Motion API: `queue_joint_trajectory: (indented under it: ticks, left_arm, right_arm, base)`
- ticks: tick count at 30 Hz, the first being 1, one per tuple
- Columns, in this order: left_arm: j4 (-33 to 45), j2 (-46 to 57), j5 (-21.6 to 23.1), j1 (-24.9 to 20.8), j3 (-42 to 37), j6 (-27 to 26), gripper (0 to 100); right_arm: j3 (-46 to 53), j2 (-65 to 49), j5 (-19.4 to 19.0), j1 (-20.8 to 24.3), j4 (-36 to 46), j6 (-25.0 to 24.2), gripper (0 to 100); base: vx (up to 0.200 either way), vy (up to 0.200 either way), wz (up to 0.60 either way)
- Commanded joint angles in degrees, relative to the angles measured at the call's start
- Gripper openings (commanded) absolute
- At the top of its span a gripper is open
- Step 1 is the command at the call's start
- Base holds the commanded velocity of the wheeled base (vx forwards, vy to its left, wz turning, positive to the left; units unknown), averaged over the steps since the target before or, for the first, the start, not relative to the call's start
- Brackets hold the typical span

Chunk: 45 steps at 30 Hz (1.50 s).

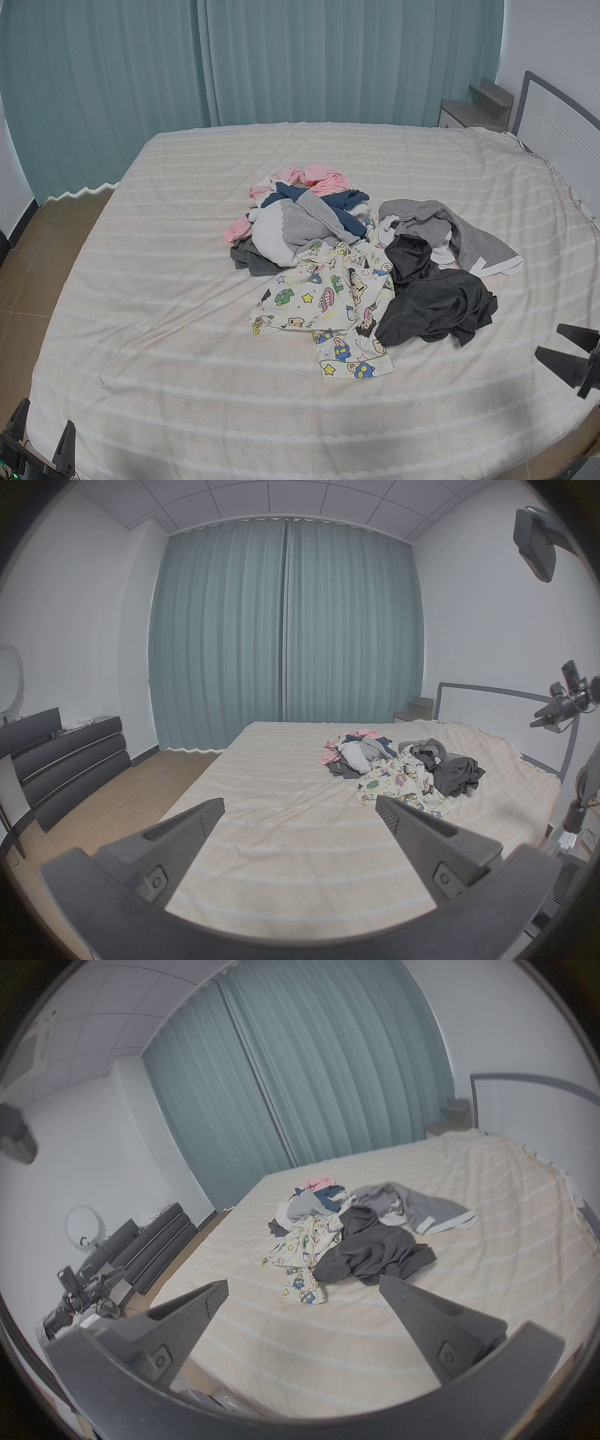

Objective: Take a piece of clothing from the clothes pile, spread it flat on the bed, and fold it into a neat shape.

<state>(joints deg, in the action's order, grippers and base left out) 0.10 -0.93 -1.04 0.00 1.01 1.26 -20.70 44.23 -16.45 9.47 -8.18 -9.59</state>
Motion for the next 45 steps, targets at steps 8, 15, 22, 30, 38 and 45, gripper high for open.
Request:
queue_joint_trajectory:
  ticks: [8,15,22,30,38,45]
  left_arm:
    - [0.08,0.93,-0.02,0.00,-1.01,0.15,100]
    - [-0.01,0.93,-0.02,0.00,-1.01,0.15,100]
    - [-0.01,0.93,-0.02,0.00,-1.01,0.15,100]
    - [0.08,0.93,-0.02,0.00,-1.01,0.24,100]
    - [-0.01,0.93,-0.02,0.00,-1.01,0.24,100]
    - [-0.01,0.93,-0.02,0.00,-1.01,0.24,100]
  right_arm:
    - [-12.61,79.35,8.80,11.45,-45.35,-19.32,100]
    - [-15.95,87.87,12.05,11.45,-55.63,-21.70,100]
    - [-15.60,91.83,14.86,13.91,-56.60,-21.78,100]
    - [-14.72,92.88,14.69,14.96,-56.77,-21.96,100]
    - [-15.51,95.08,14.86,14.61,-63.10,-21.70,100]
    - [-15.34,94.73,14.95,15.49,-65.38,-21.17,100]
  base:
    - [0.000,0.000,0.00]
    - [0.000,0.000,0.00]
    - [0.000,0.000,0.00]
    - [0.000,0.000,0.00]
    - [0.000,0.000,0.00]
    - [0.000,0.000,0.00]
